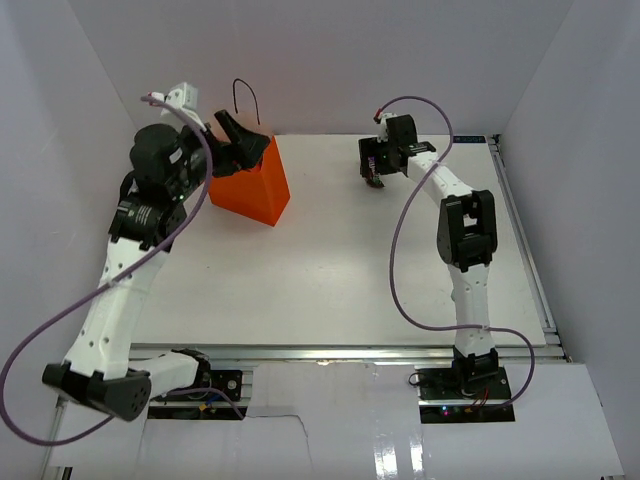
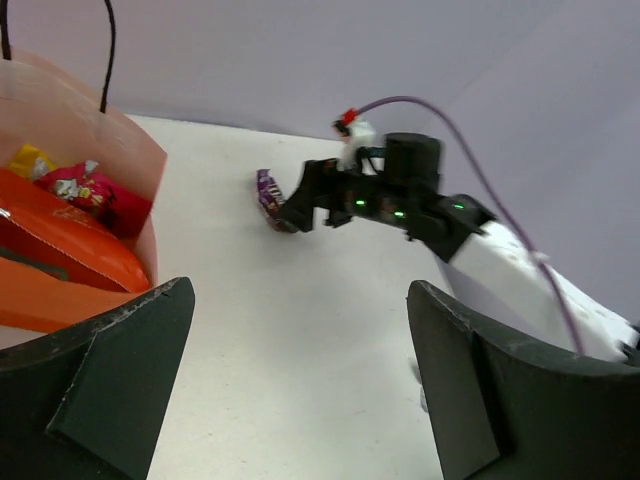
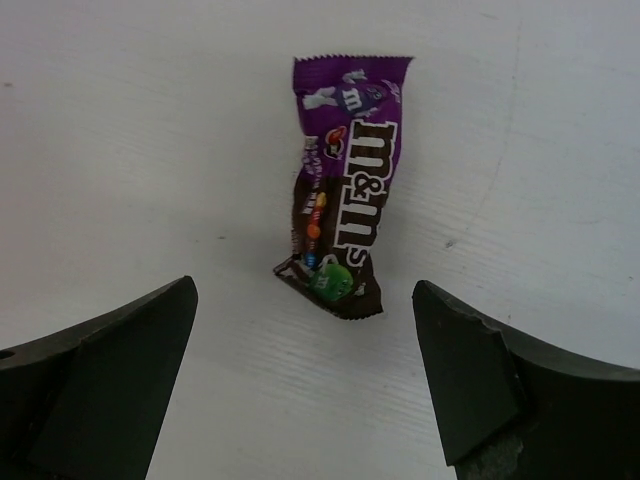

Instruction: Place the snacks into the paper bag

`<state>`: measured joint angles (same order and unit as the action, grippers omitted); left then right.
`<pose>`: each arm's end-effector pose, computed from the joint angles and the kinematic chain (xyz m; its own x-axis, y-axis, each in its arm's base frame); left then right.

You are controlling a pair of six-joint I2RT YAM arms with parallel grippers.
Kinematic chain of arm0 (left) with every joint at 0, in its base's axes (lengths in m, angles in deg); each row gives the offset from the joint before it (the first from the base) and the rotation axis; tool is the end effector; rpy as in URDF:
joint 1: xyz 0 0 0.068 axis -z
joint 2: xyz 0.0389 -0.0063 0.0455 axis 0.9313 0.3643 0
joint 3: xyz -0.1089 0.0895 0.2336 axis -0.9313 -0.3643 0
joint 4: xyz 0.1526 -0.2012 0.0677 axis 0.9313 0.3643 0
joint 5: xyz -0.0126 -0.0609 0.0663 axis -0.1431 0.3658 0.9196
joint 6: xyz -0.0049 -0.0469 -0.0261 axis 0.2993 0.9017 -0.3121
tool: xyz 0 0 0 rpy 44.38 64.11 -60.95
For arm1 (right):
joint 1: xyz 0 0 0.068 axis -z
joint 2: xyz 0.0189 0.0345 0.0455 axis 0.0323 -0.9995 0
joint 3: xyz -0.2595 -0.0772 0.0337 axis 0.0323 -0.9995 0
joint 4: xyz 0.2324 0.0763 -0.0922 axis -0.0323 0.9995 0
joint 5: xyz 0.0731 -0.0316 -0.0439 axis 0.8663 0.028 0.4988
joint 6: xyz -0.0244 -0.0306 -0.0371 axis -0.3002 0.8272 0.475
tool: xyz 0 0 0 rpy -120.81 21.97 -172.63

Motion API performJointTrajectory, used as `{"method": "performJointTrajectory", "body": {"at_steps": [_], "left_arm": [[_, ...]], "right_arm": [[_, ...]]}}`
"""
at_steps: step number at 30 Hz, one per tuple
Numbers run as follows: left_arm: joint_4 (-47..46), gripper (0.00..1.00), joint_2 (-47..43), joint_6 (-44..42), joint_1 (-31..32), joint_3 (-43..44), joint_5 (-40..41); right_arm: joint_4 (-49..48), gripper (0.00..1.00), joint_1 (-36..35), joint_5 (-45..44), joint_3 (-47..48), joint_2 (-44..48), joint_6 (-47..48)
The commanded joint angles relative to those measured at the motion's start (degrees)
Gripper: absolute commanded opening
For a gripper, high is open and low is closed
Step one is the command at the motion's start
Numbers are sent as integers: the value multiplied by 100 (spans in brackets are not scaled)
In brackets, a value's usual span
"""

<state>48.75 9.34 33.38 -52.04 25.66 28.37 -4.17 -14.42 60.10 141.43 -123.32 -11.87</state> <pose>0.2461 -0.0792 0.4796 -0.3450 -0.3994 -0.8494 0.3002 0.8104 -0.5031 0.5086 0.1505 0.2320 -0.6019 -0.1303 -0.7878 -0.2978 0.9521 0.0701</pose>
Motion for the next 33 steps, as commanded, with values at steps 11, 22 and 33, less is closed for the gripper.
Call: {"method": "performJointTrajectory", "body": {"at_steps": [11,22,33], "left_arm": [[-949,98,-1928,1179,-16,-2360,-338],[-1133,98,-1287,1504,1,-2245,-900],[-1388,98,-716,1759,536,-2333,-663]], "right_arm": [[-111,81,-43,-386,756,-945,-215],[-102,43,-16,-17,237,-875,-163],[-120,9,203,1369,-1071,732,574]]}}
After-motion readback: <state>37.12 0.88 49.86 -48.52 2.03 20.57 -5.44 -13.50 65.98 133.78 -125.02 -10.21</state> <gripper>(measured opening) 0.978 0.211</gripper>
